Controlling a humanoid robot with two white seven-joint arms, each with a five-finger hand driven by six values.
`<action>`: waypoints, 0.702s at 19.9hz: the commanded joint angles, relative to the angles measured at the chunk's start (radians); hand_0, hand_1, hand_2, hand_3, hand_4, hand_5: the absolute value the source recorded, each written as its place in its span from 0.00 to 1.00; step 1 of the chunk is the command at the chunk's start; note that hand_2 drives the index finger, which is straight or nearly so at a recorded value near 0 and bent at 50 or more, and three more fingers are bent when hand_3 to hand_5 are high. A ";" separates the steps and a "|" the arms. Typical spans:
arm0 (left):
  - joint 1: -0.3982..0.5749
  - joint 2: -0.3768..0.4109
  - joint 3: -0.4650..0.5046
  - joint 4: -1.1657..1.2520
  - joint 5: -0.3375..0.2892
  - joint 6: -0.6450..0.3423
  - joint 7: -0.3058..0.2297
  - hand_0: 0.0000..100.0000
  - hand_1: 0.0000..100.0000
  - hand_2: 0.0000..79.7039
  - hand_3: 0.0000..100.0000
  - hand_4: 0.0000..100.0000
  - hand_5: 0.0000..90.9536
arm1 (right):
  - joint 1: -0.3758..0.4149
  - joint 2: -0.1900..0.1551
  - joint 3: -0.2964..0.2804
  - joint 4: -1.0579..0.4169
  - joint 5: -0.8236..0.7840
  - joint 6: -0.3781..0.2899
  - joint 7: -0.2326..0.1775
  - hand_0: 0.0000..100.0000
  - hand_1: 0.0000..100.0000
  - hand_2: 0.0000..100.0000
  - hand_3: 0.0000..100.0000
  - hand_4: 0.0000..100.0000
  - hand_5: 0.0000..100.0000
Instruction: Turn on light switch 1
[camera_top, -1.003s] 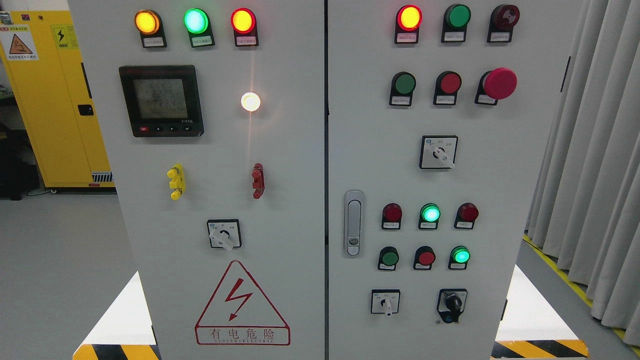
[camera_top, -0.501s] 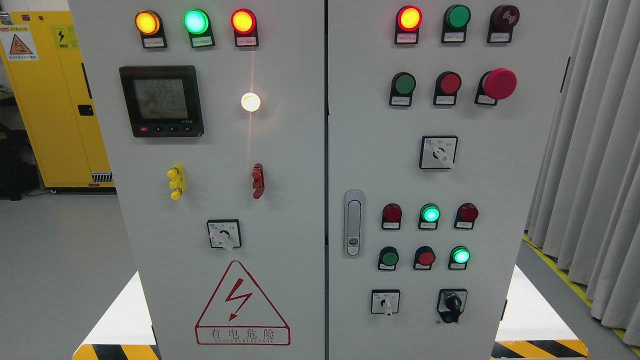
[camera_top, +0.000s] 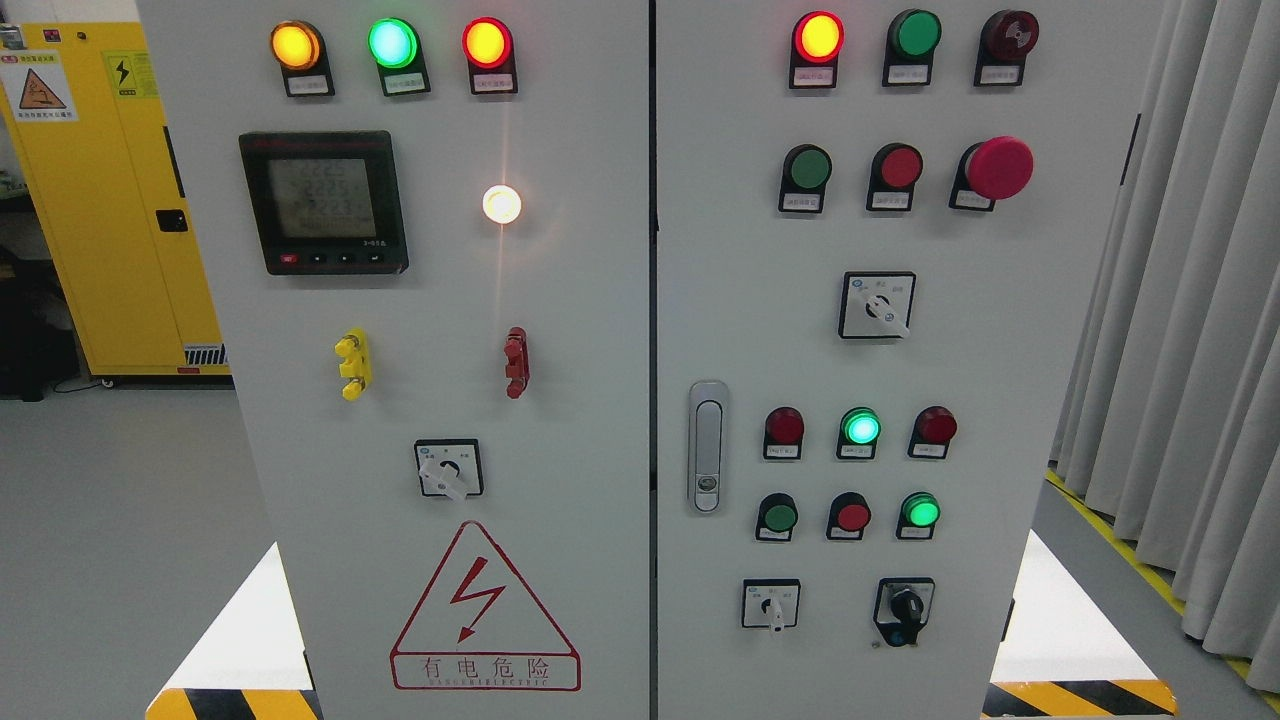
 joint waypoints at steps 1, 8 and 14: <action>-0.050 -0.005 0.006 0.320 -0.017 0.033 -0.002 0.24 0.17 0.00 0.00 0.00 0.00 | 0.000 0.000 0.000 0.000 0.000 -0.001 0.001 0.00 0.50 0.04 0.00 0.00 0.00; -0.125 -0.010 -0.040 0.423 -0.017 0.033 0.011 0.25 0.13 0.00 0.00 0.00 0.00 | 0.000 0.000 0.000 0.000 0.000 -0.001 0.001 0.00 0.50 0.04 0.00 0.00 0.00; -0.125 -0.013 -0.066 0.425 -0.017 0.033 0.018 0.25 0.12 0.00 0.00 0.00 0.00 | 0.000 0.000 0.000 0.000 0.000 -0.001 -0.001 0.00 0.50 0.04 0.00 0.00 0.00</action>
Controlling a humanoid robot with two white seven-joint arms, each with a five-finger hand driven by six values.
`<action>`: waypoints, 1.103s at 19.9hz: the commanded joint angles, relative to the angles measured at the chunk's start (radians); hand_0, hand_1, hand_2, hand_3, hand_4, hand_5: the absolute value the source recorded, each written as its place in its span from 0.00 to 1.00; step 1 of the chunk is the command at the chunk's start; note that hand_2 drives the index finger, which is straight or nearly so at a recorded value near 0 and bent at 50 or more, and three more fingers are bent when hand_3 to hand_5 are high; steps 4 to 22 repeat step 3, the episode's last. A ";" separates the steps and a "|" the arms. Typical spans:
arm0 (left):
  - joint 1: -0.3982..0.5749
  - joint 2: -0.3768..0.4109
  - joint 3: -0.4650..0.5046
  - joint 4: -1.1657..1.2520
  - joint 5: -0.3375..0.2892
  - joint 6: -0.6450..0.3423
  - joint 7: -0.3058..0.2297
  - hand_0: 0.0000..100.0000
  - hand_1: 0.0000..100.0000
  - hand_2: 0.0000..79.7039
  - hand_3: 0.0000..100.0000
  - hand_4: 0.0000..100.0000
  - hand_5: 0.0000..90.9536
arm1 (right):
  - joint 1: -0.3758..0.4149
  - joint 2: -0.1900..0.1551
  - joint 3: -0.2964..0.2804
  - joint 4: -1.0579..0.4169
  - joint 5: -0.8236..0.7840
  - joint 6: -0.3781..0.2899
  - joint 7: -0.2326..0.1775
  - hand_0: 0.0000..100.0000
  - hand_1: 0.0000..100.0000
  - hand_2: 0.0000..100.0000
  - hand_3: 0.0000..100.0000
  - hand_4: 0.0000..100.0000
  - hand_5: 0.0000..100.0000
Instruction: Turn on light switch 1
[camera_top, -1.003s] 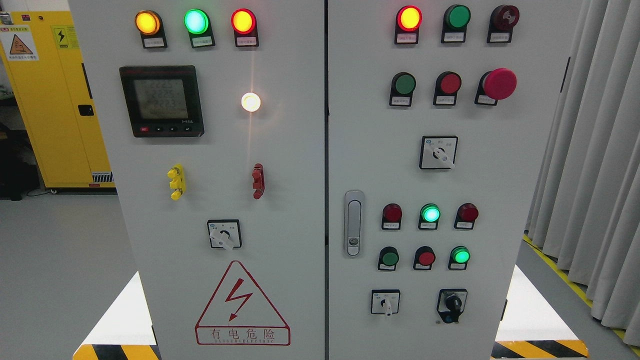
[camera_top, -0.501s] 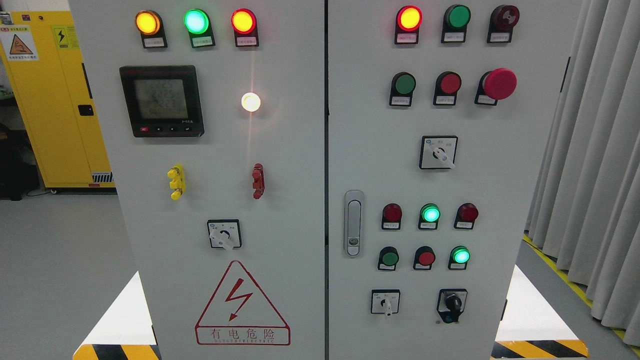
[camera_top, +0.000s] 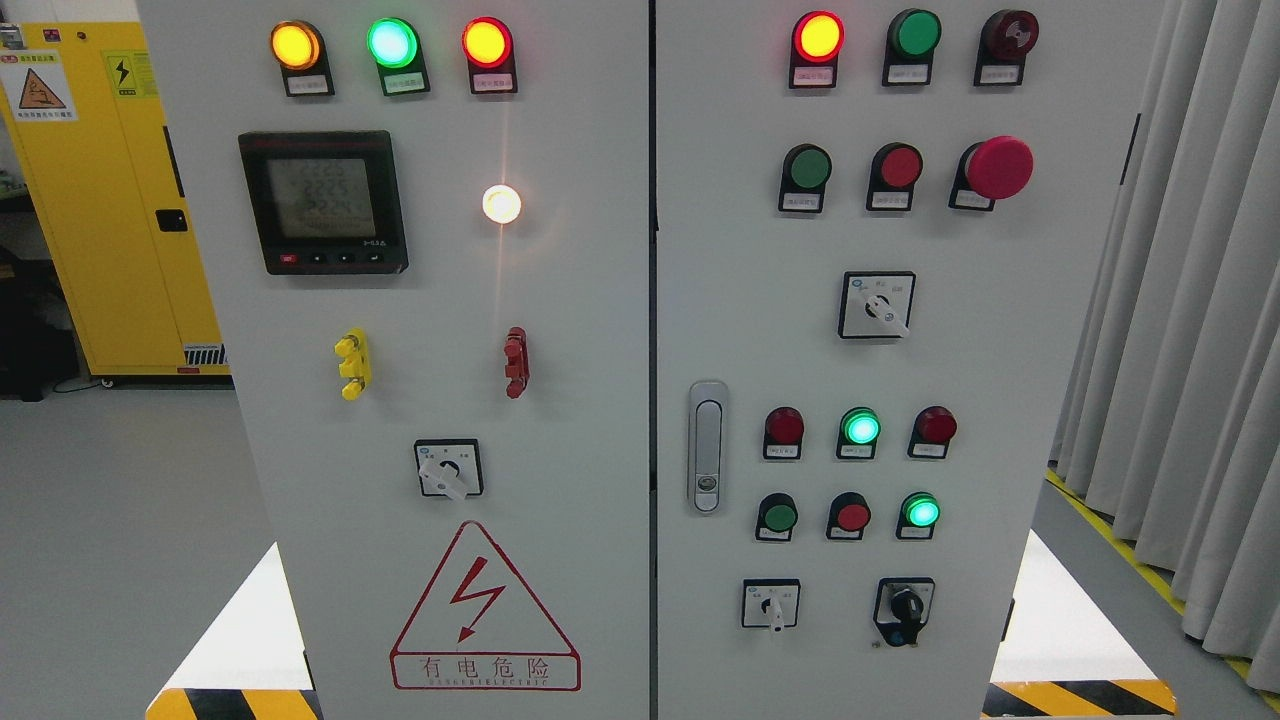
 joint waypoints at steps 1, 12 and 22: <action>-0.018 -0.017 -0.037 0.136 -0.001 0.000 0.008 0.24 0.12 0.00 0.00 0.00 0.00 | 0.000 0.000 0.000 0.000 0.000 -0.001 0.001 0.00 0.50 0.04 0.00 0.00 0.00; -0.018 -0.015 -0.037 0.136 -0.001 0.000 0.008 0.24 0.12 0.00 0.00 0.00 0.00 | 0.001 0.000 0.000 0.000 0.000 -0.001 0.001 0.00 0.50 0.04 0.00 0.00 0.00; -0.018 -0.015 -0.037 0.136 -0.001 0.000 0.008 0.24 0.12 0.00 0.00 0.00 0.00 | 0.001 0.000 0.000 0.000 0.000 -0.001 0.001 0.00 0.50 0.04 0.00 0.00 0.00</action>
